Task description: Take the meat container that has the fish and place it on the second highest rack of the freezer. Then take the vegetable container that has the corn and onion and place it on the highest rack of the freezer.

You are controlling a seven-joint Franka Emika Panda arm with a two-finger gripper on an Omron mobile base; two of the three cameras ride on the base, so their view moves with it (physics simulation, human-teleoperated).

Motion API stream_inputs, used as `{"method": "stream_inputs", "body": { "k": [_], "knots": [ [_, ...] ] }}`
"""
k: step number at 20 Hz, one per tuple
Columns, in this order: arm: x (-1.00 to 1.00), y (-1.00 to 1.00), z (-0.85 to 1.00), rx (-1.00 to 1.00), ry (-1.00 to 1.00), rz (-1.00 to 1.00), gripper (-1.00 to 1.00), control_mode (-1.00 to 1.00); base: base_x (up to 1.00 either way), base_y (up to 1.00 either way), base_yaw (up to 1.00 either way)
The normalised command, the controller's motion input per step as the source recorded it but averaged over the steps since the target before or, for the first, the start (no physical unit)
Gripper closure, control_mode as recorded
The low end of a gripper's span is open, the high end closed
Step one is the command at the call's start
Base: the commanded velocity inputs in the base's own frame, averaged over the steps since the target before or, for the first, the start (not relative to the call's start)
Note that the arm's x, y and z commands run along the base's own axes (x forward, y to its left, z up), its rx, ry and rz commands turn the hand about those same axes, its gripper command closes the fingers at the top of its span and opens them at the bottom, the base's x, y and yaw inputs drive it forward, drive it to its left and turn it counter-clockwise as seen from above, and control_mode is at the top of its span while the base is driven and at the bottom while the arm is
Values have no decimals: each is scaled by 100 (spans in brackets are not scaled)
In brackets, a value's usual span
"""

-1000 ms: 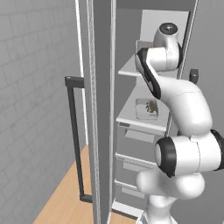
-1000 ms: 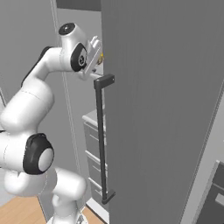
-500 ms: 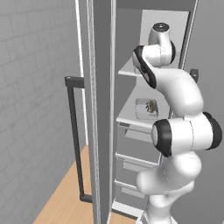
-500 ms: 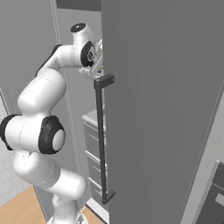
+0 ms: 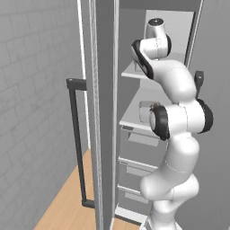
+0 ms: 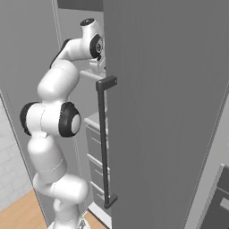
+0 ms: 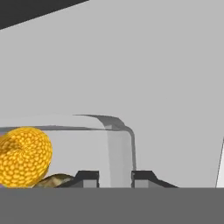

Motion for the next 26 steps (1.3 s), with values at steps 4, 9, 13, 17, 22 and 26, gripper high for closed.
{"method": "stream_inputs", "body": {
  "k": [4,9,13,17,22,26],
  "knots": [
    [-6,-9,-56,-3,7,-3,100,-100,0,0,0],
    [-1,-5,-20,-2,-5,-2,-100,-100,0,0,0],
    [-4,-1,1,0,-11,0,-100,-100,0,0,0],
    [-58,9,5,-3,-32,0,-100,-100,0,0,0],
    [-67,20,5,-3,-35,-3,-100,-100,0,0,0],
    [-100,17,26,0,-35,0,-100,-100,0,0,0]
  ]
}}
